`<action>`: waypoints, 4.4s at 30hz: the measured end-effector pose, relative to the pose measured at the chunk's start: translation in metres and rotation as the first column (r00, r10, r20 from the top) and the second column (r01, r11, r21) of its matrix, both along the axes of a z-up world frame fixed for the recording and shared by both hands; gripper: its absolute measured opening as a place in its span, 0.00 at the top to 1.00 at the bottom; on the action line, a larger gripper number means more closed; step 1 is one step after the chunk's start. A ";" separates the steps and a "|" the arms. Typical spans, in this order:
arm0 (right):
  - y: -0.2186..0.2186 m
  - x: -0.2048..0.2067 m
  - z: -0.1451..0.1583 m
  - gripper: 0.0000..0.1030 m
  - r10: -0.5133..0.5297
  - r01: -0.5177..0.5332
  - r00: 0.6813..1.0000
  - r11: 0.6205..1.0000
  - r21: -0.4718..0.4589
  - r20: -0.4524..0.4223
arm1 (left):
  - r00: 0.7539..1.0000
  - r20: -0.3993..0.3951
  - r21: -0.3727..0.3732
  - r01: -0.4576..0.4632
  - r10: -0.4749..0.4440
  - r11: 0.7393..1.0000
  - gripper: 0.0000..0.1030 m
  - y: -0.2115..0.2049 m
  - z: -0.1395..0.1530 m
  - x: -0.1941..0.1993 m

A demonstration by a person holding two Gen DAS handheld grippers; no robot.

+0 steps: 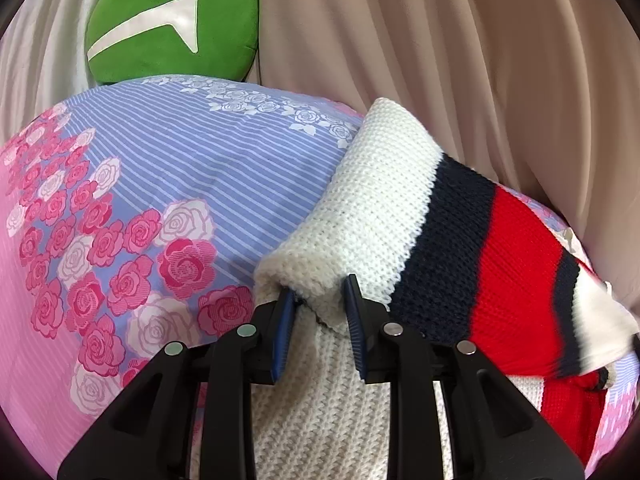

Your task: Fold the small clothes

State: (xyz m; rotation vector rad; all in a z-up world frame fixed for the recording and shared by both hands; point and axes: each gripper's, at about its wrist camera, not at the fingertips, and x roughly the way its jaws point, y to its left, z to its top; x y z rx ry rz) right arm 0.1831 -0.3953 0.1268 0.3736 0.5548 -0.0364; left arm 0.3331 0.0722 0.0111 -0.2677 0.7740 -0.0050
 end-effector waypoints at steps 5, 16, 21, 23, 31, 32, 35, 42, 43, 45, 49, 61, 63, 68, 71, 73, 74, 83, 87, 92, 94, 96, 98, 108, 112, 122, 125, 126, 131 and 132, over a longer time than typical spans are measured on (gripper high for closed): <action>-0.019 0.019 -0.056 0.94 -0.043 0.042 0.980 0.999 -0.012 -0.197 | 1.000 0.000 0.040 0.009 -0.009 0.999 0.74 -0.007 0.000 0.000; -0.051 -0.027 -0.051 0.69 -0.099 0.104 0.995 0.970 0.221 -0.035 | 1.000 0.011 0.012 0.017 -0.017 1.000 0.73 -0.001 -0.002 -0.009; -0.037 -0.073 -0.056 0.57 -0.088 0.109 0.992 0.963 0.246 -0.096 | 0.998 0.029 0.010 0.051 -0.051 0.999 0.63 0.006 -0.001 -0.045; -0.026 -0.101 -0.059 0.55 -0.052 0.077 0.994 0.962 0.261 -0.100 | 0.996 0.025 0.017 0.091 -0.091 0.996 0.51 0.013 -0.003 -0.073; 0.028 -0.228 -0.082 0.42 0.040 0.000 0.988 0.967 0.254 -0.152 | 0.978 -0.001 0.025 0.211 -0.211 0.977 0.40 0.072 -0.021 -0.213; 0.033 -0.242 -0.082 0.41 0.056 -0.016 0.987 0.967 0.252 -0.150 | 0.971 -0.003 0.016 0.237 -0.237 0.971 0.38 0.075 -0.022 -0.225; 0.050 -0.278 -0.086 0.39 0.092 -0.049 0.983 0.966 0.255 -0.161 | 0.956 -0.001 -0.020 0.293 -0.294 0.956 0.30 0.082 -0.027 -0.266; 0.078 -0.292 -0.089 0.38 0.123 -0.084 0.975 0.975 0.208 -0.187 | 0.943 -0.005 -0.078 0.332 -0.334 0.940 0.38 0.072 -0.028 -0.288; 0.080 -0.289 -0.088 0.39 0.116 -0.078 0.975 0.977 0.199 -0.189 | 0.943 -0.004 -0.087 0.332 -0.334 0.939 0.49 0.070 -0.028 -0.286; 0.080 -0.287 -0.089 0.66 0.106 -0.068 0.976 0.978 0.197 -0.192 | 0.949 -0.015 -0.102 0.313 -0.316 0.944 0.65 0.068 -0.029 -0.282; 0.081 -0.295 -0.085 0.89 0.096 -0.064 0.983 0.977 0.203 -0.154 | 0.948 -0.037 -0.183 0.303 -0.315 0.935 0.88 0.072 -0.028 -0.281; 0.094 -0.397 -0.031 0.96 0.096 -0.098 0.995 0.985 0.145 0.017 | 0.918 0.211 -0.144 0.370 -0.337 0.918 1.00 0.126 0.051 -0.399; 0.096 -0.414 -0.025 1.00 0.110 -0.113 0.994 0.984 0.134 0.027 | 0.901 0.255 -0.111 0.387 -0.351 0.915 1.00 0.134 0.064 -0.426; 0.089 -0.430 -0.023 0.94 0.111 -0.114 0.993 0.984 0.137 0.029 | 0.933 0.171 -0.117 0.339 -0.317 0.933 0.99 0.147 0.051 -0.427; 0.073 -0.407 -0.039 0.55 0.081 -0.073 0.996 0.977 0.202 -0.034 | 0.937 0.056 -0.247 0.347 -0.344 0.905 0.63 0.149 0.018 -0.392; 0.063 -0.386 -0.052 0.34 0.028 -0.013 0.997 0.975 0.224 -0.068 | 0.935 0.001 -0.311 0.338 -0.355 0.888 0.44 0.142 -0.004 -0.366; 0.059 -0.373 -0.059 0.33 0.016 0.006 0.995 0.973 0.232 -0.096 | 0.934 -0.010 -0.316 0.335 -0.356 0.888 0.43 0.138 -0.011 -0.359; 0.060 -0.297 -0.086 0.48 0.125 -0.054 0.978 0.925 0.376 -0.169 | 0.917 -0.048 -0.387 0.348 -0.395 0.854 0.79 0.102 -0.036 -0.302; 0.064 -0.295 -0.078 0.92 0.146 -0.097 0.984 0.917 0.386 -0.100 | 0.913 -0.036 -0.407 0.358 -0.406 0.840 0.91 0.100 -0.024 -0.305; 0.074 -0.363 -0.022 0.93 0.164 -0.205 0.975 0.927 0.314 0.153 | 0.891 0.170 -0.327 0.453 -0.420 0.829 0.92 0.124 0.044 -0.368; 0.076 -0.399 0.003 0.93 0.183 -0.251 0.949 0.932 0.261 0.257 | 0.860 0.251 -0.306 0.506 -0.444 0.807 0.92 0.136 0.070 -0.400; 0.081 -0.440 0.027 0.93 0.213 -0.297 0.909 0.934 0.197 0.359 | 0.824 0.332 -0.271 0.550 -0.460 0.790 0.92 0.145 0.093 -0.434; 0.089 -0.480 0.052 0.93 0.247 -0.322 0.866 0.941 0.107 0.434 | 0.773 0.420 -0.233 0.599 -0.476 0.766 0.92 0.156 0.115 -0.471; 0.072 -0.471 0.098 0.94 0.225 -0.332 0.807 0.937 0.104 0.545 | 0.719 0.526 -0.131 0.596 -0.454 0.792 0.90 0.139 0.166 -0.467; 0.027 -0.363 0.065 0.94 0.099 -0.221 0.920 0.931 0.291 0.380 | 0.845 0.361 -0.123 0.463 -0.394 0.878 0.90 0.089 0.143 -0.356; -0.020 -0.276 -0.007 0.85 -0.210 0.123 0.959 0.914 0.388 0.191 | 0.985 0.094 0.080 0.136 -0.144 0.987 0.76 0.045 0.039 -0.206; 0.008 -0.297 0.008 0.85 -0.128 0.062 0.969 0.954 0.294 0.212 | 0.970 0.146 0.015 0.194 -0.194 0.981 0.68 0.063 0.058 -0.245; 0.031 -0.302 0.012 0.85 -0.058 0.005 0.977 0.970 0.245 0.207 | 0.953 0.172 0.023 0.251 -0.252 0.968 0.63 0.057 0.066 -0.264; 0.143 -0.288 -0.012 0.82 0.301 -0.305 0.952 0.933 0.189 0.049 | 0.820 0.109 0.038 0.561 -0.562 0.827 0.45 -0.008 0.052 -0.330; 0.163 -0.285 -0.022 0.82 0.357 -0.350 0.934 0.917 0.192 -0.003 | 0.796 0.058 0.034 0.601 -0.602 0.798 0.45 -0.022 0.037 -0.336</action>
